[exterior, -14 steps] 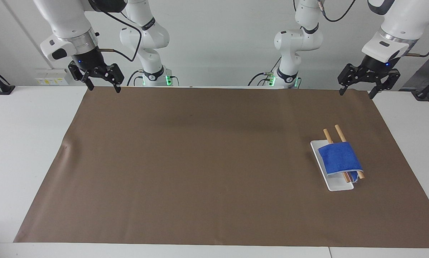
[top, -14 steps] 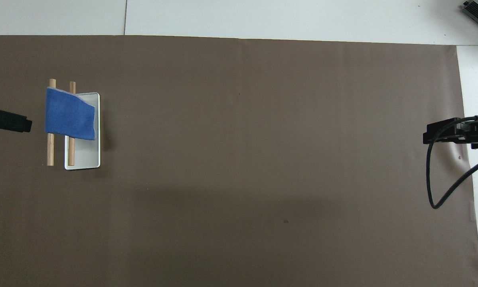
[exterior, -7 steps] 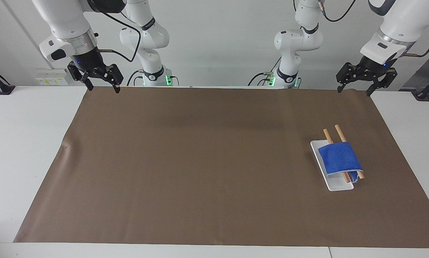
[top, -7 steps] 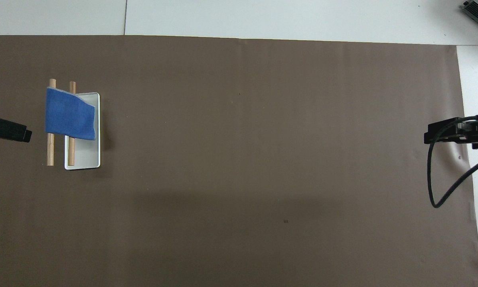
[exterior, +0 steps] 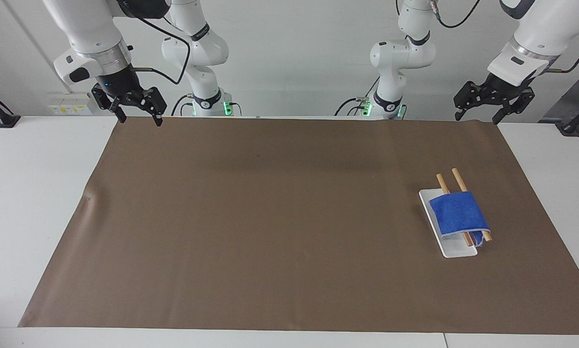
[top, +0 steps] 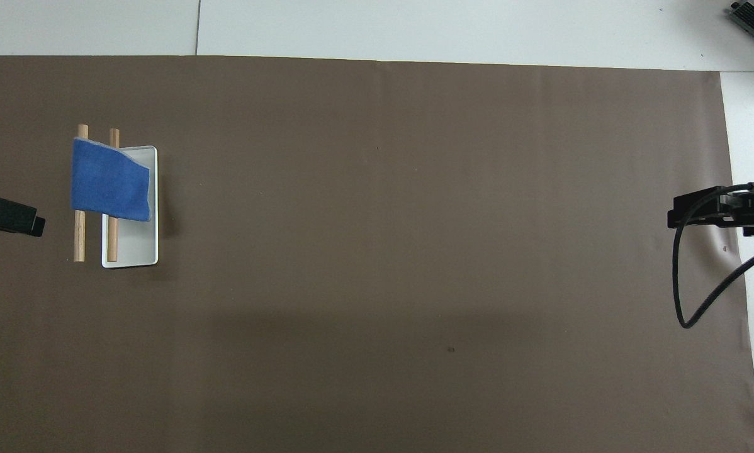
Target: Right arm passes towel to left arm to hang
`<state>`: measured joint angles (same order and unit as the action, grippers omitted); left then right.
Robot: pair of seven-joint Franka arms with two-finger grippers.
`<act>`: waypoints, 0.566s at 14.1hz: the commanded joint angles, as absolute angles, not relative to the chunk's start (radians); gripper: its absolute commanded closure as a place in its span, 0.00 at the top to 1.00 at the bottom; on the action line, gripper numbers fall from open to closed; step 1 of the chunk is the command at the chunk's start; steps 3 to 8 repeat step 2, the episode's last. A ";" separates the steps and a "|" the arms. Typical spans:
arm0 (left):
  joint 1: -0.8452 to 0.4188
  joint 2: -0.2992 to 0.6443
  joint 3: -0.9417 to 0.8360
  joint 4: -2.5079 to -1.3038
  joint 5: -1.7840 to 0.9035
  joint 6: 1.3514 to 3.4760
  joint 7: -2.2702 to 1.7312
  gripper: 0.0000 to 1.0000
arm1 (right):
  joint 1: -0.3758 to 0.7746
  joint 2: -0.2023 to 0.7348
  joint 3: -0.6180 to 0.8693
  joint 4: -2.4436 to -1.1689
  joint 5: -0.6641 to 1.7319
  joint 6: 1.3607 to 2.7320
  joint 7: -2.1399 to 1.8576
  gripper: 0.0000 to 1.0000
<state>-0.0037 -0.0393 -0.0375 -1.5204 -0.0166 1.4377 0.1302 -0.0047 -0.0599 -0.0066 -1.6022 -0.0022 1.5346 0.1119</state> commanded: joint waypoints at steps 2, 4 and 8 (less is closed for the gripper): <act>0.002 -0.064 -0.041 -1.548 0.000 1.434 0.115 1.00 | -0.015 -0.069 -0.002 -1.615 0.003 1.532 0.098 1.00; 0.002 -0.064 -0.041 -1.548 0.000 1.434 0.115 1.00 | -0.015 -0.069 -0.002 -1.615 0.003 1.532 0.098 1.00; 0.002 -0.064 -0.041 -1.548 0.000 1.434 0.115 1.00 | -0.015 -0.069 -0.002 -1.615 0.003 1.532 0.098 1.00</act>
